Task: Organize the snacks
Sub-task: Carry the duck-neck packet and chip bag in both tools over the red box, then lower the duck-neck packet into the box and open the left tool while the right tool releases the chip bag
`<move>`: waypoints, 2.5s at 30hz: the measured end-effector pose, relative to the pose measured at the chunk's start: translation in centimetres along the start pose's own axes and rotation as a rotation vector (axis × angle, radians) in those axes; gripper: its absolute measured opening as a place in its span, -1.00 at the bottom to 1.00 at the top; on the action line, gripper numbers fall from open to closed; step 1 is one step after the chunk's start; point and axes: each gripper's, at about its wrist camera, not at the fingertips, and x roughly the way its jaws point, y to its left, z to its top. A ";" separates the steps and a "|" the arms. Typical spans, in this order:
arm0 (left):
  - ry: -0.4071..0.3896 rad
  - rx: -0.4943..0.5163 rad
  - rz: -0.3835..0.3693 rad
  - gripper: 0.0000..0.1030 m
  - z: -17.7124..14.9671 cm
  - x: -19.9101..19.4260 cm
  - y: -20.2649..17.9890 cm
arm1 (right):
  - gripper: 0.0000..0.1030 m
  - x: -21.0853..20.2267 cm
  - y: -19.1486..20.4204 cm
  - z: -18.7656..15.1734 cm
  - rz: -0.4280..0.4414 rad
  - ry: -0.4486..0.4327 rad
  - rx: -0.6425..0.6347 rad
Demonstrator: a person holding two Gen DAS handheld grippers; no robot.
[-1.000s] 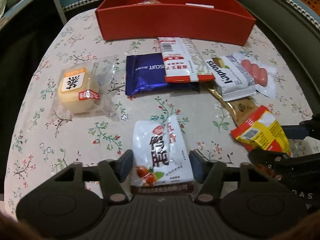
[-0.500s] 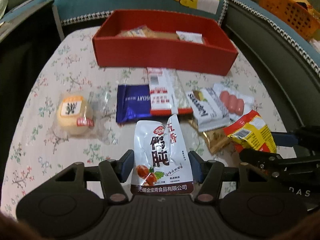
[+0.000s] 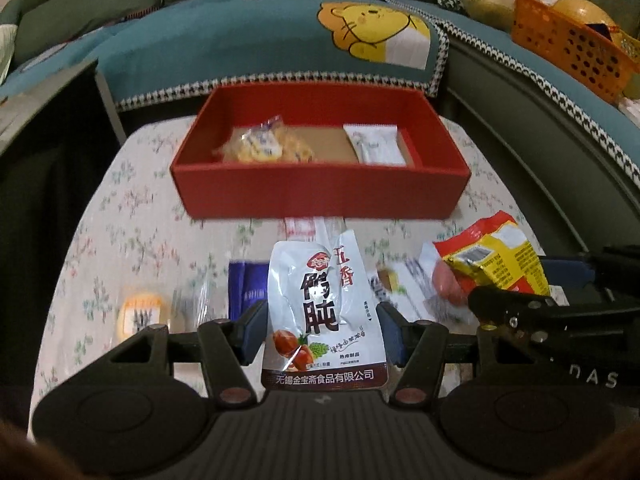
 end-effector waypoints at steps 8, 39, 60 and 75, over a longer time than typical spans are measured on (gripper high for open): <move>-0.047 0.005 0.022 0.92 3.9 1.4 -0.3 | 0.13 1.0 -1.5 3.1 -0.021 -0.049 0.043; -0.082 -0.029 0.090 0.92 12.7 8.3 -0.3 | 0.13 6.2 -5.0 11.0 -0.053 -0.099 0.089; -0.029 -0.045 0.147 0.92 13.7 13.5 0.8 | 0.13 11.4 -5.6 12.1 -0.048 -0.068 0.071; 0.008 -0.021 0.203 0.94 13.5 15.6 1.1 | 0.19 13.9 -5.8 11.8 -0.039 -0.063 0.064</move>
